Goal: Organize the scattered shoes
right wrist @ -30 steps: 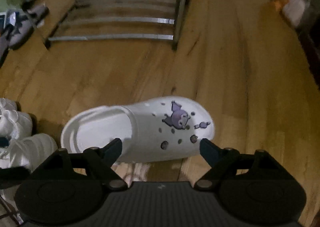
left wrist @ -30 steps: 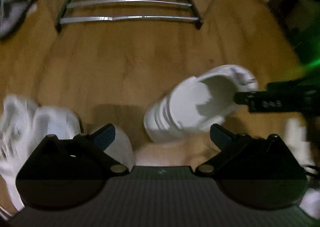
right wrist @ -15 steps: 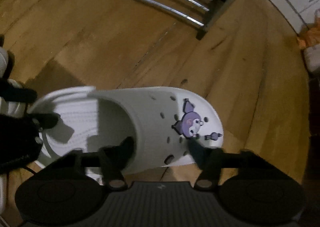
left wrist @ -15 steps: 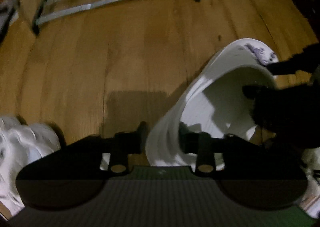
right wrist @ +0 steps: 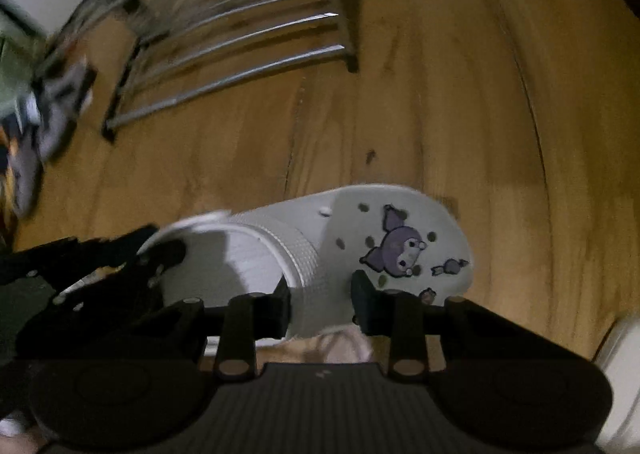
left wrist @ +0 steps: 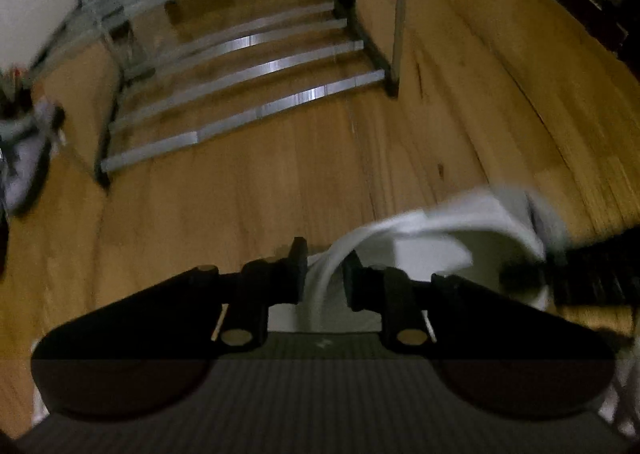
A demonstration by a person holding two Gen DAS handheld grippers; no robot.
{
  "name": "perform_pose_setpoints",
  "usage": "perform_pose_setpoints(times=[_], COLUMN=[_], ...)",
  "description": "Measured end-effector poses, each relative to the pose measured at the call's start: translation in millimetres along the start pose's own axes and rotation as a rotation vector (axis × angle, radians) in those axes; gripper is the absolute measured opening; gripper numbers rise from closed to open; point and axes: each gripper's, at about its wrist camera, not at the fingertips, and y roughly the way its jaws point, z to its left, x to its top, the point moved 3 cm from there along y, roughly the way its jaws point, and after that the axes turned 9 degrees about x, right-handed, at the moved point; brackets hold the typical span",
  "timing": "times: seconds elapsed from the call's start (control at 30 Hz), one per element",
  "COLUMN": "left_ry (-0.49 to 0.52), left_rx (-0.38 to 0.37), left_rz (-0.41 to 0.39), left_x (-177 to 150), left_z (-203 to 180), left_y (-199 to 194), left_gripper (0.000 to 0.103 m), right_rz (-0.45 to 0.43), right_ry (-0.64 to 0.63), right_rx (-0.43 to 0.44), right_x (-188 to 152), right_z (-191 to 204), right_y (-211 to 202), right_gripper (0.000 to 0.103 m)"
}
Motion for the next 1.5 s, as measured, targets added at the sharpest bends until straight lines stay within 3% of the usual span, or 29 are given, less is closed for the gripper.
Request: perform_pose_setpoints(times=[0.17, 0.2, 0.23, 0.27, 0.33, 0.37, 0.4, 0.43, 0.5, 0.6, 0.7, 0.83, 0.93, 1.03, 1.13, 1.2, 1.27, 1.37, 1.4, 1.47, 1.5], left_ry=[0.174, 0.17, 0.151, 0.1, -0.048, -0.095, -0.128, -0.159, -0.191, -0.214, -0.231, -0.253, -0.222, -0.205, -0.215, -0.165, -0.124, -0.135, -0.145, -0.18, -0.192], left_rx=[0.031, 0.008, -0.026, -0.083, -0.248, -0.278, -0.288, -0.295, -0.292, -0.322, -0.383, -0.394, -0.414, -0.36, -0.356, -0.3, -0.203, -0.144, -0.138, -0.203, -0.229], left_rz=[-0.022, 0.003, 0.03, 0.062, 0.122, 0.133, 0.136, 0.136, 0.131, 0.15, 0.213, 0.283, 0.292, 0.29, 0.328, 0.321, 0.287, 0.254, 0.252, 0.222, 0.217], left_x=[27.2, 27.2, 26.8, 25.4, 19.5, 15.8, 12.0, 7.9, -0.1, -18.5, -42.6, -70.0, -72.4, -68.7, -62.1, -54.8, -43.3, -25.3, -19.1, -13.4, -14.1], left_z=[-18.6, -17.5, -14.9, -8.7, 12.5, 22.8, 33.0, 43.7, 59.0, 71.1, 63.7, 40.0, 16.7, 2.9, 1.0, -1.9, -1.8, 2.5, 6.0, 14.7, 18.7], left_y=[-0.7, 0.8, 2.5, 4.5, 5.4, 3.4, 0.3, -3.5, -12.7, -26.8, -29.8, -17.7, -1.8, 15.1, 28.5, 33.4, 36.8, 39.0, 36.1, 20.3, 12.9], left_gripper=[0.02, 0.02, 0.021, 0.021, 0.023, 0.024, 0.026, 0.033, 0.041, 0.054, 0.067, 0.068, 0.068, 0.072, 0.083, 0.085, 0.082, 0.081, 0.081, 0.082, 0.083], right_rz=[0.029, 0.07, 0.126, 0.138, 0.077, 0.047, -0.004, -0.07, -0.198, -0.295, -0.246, -0.226, -0.181, -0.121, -0.132, -0.111, -0.031, 0.145, 0.185, 0.296, 0.278], right_ry=[0.352, 0.448, 0.584, 0.598, 0.397, 0.329, 0.264, 0.189, 0.066, 0.027, 0.045, 0.108, 0.164, 0.13, 0.02, -0.037, -0.07, -0.085, -0.09, -0.185, -0.249], right_rx=[0.206, 0.305, 0.435, 0.481, 0.421, 0.407, 0.394, 0.361, 0.269, 0.16, 0.115, 0.095, 0.076, 0.089, 0.096, 0.103, 0.153, 0.293, 0.331, 0.429, 0.429], right_x=[-5.1, -11.5, -21.7, -24.5, -15.6, -11.5, -8.0, -4.0, 2.7, 14.5, 37.5, 62.6, 75.4, 69.1, 58.5, 51.3, 39.4, 17.3, 11.8, -7.2, -10.3], right_z=[-25.3, -25.3, -23.8, -17.9, 0.0, 3.2, 3.9, 1.7, -7.8, -27.2, -55.4, -91.8, -117.1, -118.8, -107.8, -103.5, -98.5, -81.6, -74.6, -39.4, -25.1], right_y=[-5.1, -1.6, 3.1, 2.1, -10.8, -17.5, -27.2, -38.7, -58.6, -67.5, -49.6, -17.7, 14.0, 40.9, 45.8, 43.8, 44.9, 54.2, 56.8, 58.2, 50.4], right_gripper=[0.032, 0.017, 0.009, 0.006, 0.008, 0.012, 0.028, 0.056, 0.09, 0.091, 0.09, 0.09, 0.087, 0.077, 0.077, 0.077, 0.077, 0.069, 0.068, 0.067, 0.067])
